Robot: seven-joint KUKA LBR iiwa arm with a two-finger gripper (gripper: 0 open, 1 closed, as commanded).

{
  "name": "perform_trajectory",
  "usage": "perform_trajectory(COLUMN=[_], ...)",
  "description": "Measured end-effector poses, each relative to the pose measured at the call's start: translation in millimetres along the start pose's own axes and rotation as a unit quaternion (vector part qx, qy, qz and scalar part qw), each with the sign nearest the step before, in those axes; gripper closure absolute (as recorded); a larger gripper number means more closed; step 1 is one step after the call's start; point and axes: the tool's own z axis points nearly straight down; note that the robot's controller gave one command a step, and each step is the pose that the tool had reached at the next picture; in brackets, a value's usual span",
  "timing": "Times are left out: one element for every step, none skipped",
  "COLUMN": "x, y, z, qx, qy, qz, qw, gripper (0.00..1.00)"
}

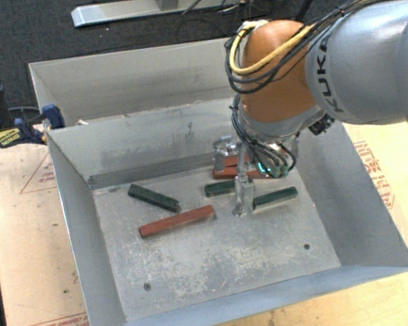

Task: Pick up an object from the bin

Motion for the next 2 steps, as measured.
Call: perform_trajectory(x=[-5.6, -0.3], y=[2.9, 114.0], z=[86.9, 82.0], qx=[0.0, -0.002], qy=[-0.0004, -0.0046], qz=[0.034, -0.02], qw=[0.9994, 0.9998], gripper=[0.0, 0.0])
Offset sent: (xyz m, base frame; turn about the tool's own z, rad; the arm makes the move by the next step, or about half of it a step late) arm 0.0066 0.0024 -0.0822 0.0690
